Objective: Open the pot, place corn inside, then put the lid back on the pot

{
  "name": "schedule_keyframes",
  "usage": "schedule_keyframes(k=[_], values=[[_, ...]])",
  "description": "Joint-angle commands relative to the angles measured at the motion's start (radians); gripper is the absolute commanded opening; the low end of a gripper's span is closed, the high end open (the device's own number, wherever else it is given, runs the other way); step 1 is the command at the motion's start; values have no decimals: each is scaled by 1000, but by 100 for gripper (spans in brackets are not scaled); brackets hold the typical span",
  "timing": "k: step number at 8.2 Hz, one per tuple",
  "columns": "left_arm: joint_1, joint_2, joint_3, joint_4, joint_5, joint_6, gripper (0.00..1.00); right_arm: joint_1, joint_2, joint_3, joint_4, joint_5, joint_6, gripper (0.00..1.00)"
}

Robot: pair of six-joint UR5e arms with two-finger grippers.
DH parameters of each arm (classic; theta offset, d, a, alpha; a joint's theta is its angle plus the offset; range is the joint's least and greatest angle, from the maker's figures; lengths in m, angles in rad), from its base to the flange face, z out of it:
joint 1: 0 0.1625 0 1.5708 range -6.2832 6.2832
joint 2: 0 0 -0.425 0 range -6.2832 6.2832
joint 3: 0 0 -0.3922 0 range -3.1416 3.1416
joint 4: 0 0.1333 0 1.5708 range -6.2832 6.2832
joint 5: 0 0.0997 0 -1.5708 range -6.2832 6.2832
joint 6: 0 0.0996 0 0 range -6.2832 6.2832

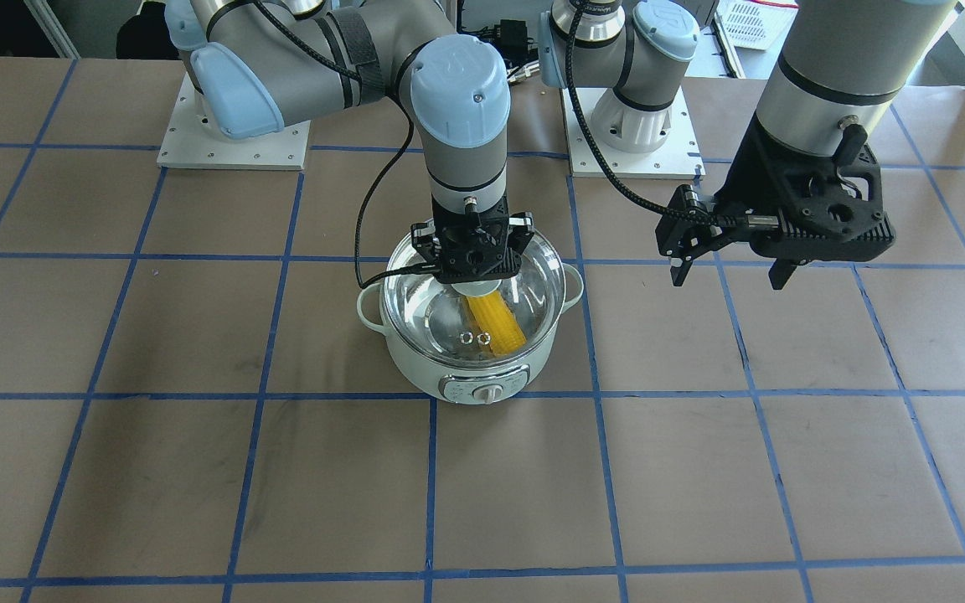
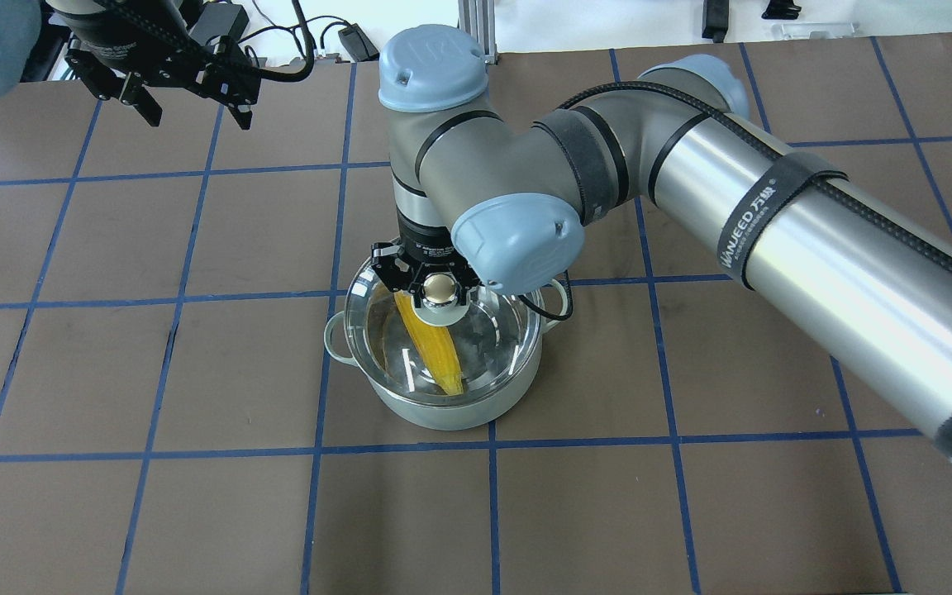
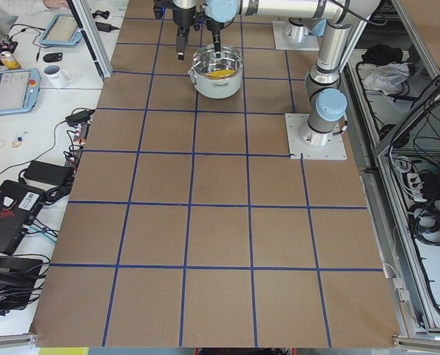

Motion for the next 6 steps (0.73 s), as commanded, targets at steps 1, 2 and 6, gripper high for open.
schedule_keyframes(k=[1, 2, 6], values=[[0, 0, -11, 5, 1, 2, 100, -1, 4, 1, -13, 0, 0, 0], [-2, 0, -11, 5, 1, 0, 100, -1, 4, 1, -13, -6, 0, 0], [-2, 0, -11, 5, 1, 0, 100, -1, 4, 20, -16, -21, 5, 4]])
